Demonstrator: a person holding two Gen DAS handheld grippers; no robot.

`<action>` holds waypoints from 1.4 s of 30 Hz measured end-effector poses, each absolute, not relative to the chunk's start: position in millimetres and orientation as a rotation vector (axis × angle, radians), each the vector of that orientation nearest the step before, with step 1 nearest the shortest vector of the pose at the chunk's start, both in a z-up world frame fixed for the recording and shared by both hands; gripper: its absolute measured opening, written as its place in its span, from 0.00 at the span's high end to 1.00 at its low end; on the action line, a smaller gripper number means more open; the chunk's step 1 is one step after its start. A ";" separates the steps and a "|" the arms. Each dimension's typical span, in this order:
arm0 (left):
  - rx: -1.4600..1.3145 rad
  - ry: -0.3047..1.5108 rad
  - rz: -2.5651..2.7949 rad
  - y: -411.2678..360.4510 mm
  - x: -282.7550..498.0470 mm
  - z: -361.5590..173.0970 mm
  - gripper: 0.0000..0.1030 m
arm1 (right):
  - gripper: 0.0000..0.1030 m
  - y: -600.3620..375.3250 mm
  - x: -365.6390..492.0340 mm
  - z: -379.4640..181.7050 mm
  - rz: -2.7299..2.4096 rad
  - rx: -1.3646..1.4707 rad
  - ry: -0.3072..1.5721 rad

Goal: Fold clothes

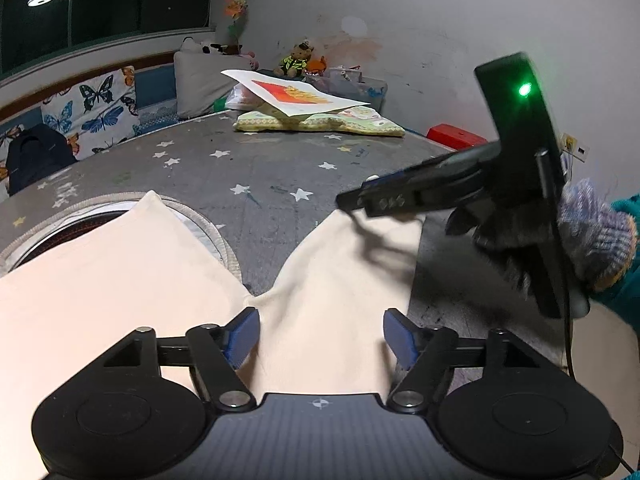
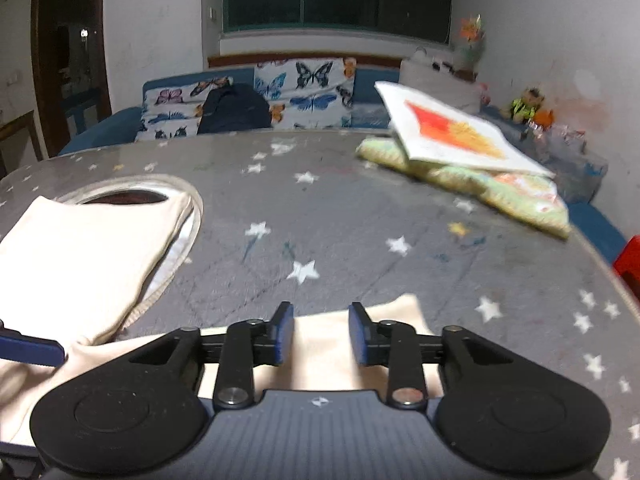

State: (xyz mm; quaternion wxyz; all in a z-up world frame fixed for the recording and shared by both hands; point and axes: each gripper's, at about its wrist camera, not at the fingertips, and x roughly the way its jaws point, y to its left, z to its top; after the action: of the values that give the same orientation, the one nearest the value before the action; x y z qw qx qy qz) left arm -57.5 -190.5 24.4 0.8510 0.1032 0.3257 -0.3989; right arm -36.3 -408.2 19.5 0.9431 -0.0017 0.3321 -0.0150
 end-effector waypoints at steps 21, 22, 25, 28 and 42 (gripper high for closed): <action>0.218 0.688 -0.815 -183.7 -69.3 29.6 0.00 | 0.46 -387.1 -64.8 28.5 0.105 0.011 0.666; 0.222 0.687 -0.811 -181.7 -70.7 30.4 0.00 | 0.45 -385.2 -65.9 27.9 0.108 0.007 0.668; 0.228 0.686 -0.793 -174.8 -73.3 32.3 0.00 | 0.44 -379.5 -69.3 26.0 0.116 -0.007 0.676; 0.228 0.680 -0.766 -167.2 -76.0 35.5 0.00 | 0.44 -373.7 -72.8 24.1 0.125 -0.020 0.684; 0.201 0.590 -0.633 -74.5 -127.5 48.3 0.00 | 0.38 -336.0 -116.5 17.0 0.230 -0.116 0.684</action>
State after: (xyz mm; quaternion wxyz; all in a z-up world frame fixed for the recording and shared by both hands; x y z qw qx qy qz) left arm -127.5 -74.5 48.3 0.9030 0.0971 0.2855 -0.3061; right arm -116.5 -336.0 17.0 0.9340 -0.0565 0.3344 0.1125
